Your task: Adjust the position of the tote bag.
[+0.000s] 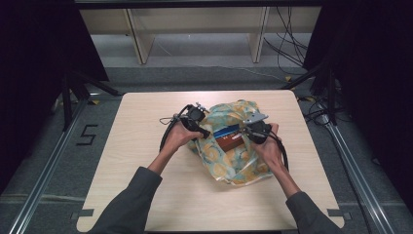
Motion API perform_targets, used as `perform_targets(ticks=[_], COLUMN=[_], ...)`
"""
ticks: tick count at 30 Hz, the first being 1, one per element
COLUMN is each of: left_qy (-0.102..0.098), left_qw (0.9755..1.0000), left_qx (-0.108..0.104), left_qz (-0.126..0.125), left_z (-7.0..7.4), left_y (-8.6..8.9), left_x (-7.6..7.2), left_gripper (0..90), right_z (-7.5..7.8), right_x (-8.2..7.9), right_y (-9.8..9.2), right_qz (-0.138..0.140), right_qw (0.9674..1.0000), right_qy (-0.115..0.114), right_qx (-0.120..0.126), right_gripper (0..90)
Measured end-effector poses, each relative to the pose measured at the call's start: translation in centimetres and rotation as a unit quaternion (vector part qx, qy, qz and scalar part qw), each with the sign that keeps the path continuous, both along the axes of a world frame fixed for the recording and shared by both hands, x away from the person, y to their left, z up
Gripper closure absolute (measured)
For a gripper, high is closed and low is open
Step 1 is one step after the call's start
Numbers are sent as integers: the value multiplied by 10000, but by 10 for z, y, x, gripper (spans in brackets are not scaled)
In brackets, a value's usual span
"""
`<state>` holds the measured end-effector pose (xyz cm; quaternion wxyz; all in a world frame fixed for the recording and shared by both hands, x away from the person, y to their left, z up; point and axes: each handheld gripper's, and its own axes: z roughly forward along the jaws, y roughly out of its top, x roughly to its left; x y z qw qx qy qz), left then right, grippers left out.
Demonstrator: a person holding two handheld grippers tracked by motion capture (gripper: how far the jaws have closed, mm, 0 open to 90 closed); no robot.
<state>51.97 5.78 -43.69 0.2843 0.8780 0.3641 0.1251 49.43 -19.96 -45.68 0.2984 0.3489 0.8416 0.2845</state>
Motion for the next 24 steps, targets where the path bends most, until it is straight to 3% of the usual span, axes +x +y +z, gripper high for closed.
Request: perform_targets(ticks=[1,2,3,4,5,7,10,12,14,16,18,20,22,24], left_qy=[56,56,70,70,4,-102,-150,-315,-506,-697,-703,-682,-416,-361], left_qw=[9999,9999,9998,9998,9999,9999,9996,9990,9980,9963,9960,9954,9955,9953], left_qx=[-27,-41,-99,-99,-133,-75,-207,-239,-119,8,6,-41,-152,-204], left_qz=[-98,-124,-168,-168,-85,-14,99,226,358,506,552,664,841,881], left_z=[-3,-6,-10,-10,-11,-11,-7,-4,1,5,4,-2,-19,-24], left_y=[3,6,12,12,17,28,48,55,57,53,52,52,52,54], left_x=[0,0,2,2,2,1,2,4,8,15,20,28,39,42], left_gripper=[550,637,800,854,878,884,886,880,869,861,858,859,852,850], right_z=[3,7,15,15,17,17,15,16,21,32,34,34,25,23], right_x=[1,3,9,9,13,14,7,2,1,4,7,19,37,40], right_y=[-3,-8,-19,-19,-33,-36,-46,-50,-51,-47,-47,-46,-46,-47], right_qz=[5,-100,-190,-190,-342,-371,-264,-257,-231,-342,-343,-375,-525,-548], right_qw=[10000,9998,9996,9996,9992,9991,9995,9988,9986,9974,9976,9972,9963,9963], right_qy=[-29,-186,-185,-185,-98,-98,134,295,200,-87,-121,-223,-78,-4], right_qx=[-26,-56,-2,-2,158,178,90,284,435,626,593,612,677,669], right_gripper=[896,899,900,900,900,900,900,900,900,900,900,896,865,855])
